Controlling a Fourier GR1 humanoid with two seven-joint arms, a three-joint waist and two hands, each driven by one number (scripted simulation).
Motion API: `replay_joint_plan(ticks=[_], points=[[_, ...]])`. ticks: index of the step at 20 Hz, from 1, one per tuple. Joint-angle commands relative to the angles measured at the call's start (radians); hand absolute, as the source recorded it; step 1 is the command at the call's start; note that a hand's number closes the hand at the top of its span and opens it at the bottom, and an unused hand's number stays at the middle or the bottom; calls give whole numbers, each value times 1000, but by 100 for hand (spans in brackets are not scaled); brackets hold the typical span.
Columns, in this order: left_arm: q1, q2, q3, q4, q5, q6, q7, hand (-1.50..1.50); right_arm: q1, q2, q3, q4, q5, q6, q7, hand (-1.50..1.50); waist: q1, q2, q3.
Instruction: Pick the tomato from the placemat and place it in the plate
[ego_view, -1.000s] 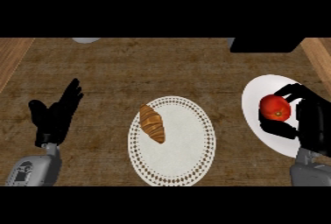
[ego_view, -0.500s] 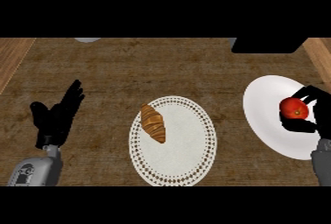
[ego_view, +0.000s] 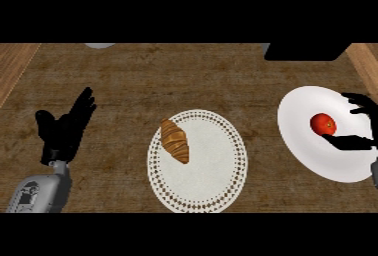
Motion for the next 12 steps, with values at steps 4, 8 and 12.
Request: replay_joint_plan(ticks=[4,8,12], points=[[13,9,24,21,13,-19,-26,0,-11,49,-55,-79,-182,3,-257,-150,-13,-4,0],[3,8,17,19,-1,-10,-1,0,16,70,-86,-262,-339,156,-198,-150,-27,-9,-2],[47,26,51,9,23,-30,-45,0,57,125,-127,-352,-480,254,5,-150,-27,-10,-3]])
